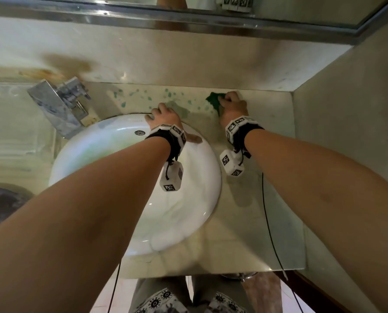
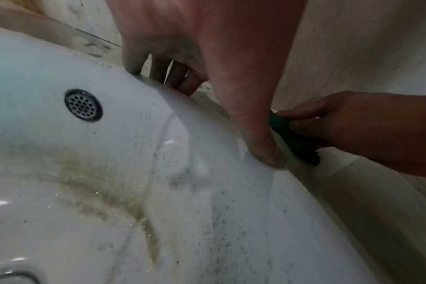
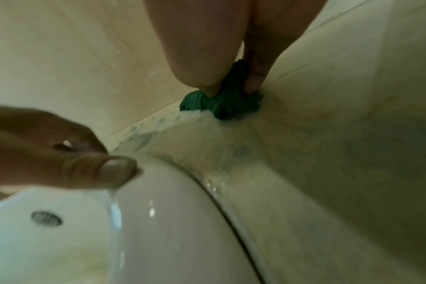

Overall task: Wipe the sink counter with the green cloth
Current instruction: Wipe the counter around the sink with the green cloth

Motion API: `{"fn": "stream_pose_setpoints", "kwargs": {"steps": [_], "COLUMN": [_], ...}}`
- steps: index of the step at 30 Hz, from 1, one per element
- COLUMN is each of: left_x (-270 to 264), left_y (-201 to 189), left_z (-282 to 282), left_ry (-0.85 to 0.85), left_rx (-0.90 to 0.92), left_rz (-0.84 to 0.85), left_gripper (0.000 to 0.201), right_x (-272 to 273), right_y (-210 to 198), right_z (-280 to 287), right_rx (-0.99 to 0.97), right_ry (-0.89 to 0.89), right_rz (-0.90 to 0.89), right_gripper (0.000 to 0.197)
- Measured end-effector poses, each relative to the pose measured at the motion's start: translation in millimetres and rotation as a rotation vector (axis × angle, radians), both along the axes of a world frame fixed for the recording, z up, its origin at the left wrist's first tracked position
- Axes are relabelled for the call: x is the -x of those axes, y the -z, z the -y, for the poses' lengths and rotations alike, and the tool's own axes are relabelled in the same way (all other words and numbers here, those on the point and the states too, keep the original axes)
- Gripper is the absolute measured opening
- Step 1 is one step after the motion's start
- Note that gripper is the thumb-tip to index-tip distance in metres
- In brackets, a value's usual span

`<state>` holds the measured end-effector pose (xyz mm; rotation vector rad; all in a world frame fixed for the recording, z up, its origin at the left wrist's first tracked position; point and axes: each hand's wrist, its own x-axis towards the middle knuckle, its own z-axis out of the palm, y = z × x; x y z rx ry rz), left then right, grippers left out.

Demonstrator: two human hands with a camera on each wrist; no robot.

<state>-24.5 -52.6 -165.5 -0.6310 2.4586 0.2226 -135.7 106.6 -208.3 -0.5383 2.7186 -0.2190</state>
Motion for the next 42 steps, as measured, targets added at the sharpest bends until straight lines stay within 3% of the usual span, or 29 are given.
{"fn": "stream_pose_setpoints", "kwargs": {"steps": [2, 5, 11, 16, 21, 24, 30, 36, 39, 42], "left_x": [0, 1, 2, -1, -1, 0, 1, 1, -4, -8], "left_y": [-2, -4, -5, -1, 2, 5, 6, 8, 7, 5], "left_z": [0, -1, -1, 0, 1, 1, 1, 3, 8, 19], "left_ry": [0.000, 0.002, -0.005, 0.006, 0.005, 0.001, -0.021, -0.040, -0.014, -0.025], "left_rx": [0.002, 0.004, 0.004, 0.004, 0.005, -0.001, -0.010, -0.026, -0.041, -0.071], "left_rz": [0.012, 0.022, 0.028, -0.019, -0.038, -0.042, -0.049, -0.052, -0.073, -0.118], "left_gripper": [0.139, 0.141, 0.140, 0.136, 0.134, 0.135, 0.139, 0.134, 0.132, 0.118], "right_x": [-7, -21, -30, -13, 11, 6, -18, -33, -31, -30], "right_y": [9, 17, 9, 7, 4, 6, 6, 3, 0, -1], "right_z": [3, -1, -24, -26, 8, 31, 54, 40, 31, 25], "right_rx": [0.050, 0.145, 0.229, 0.206, -0.007, 0.026, 0.363, 0.224, 0.173, 0.144], "right_ry": [-0.077, -0.100, -0.201, 0.033, 0.234, 0.170, 0.123, -0.137, -0.069, 0.004], "right_rz": [0.005, -0.024, -0.036, -0.110, -0.038, -0.022, 0.149, 0.052, -0.008, -0.022], "right_gripper": [0.046, 0.018, 0.035, 0.038, 0.039, 0.035, 0.017, 0.033, 0.037, 0.036]}}
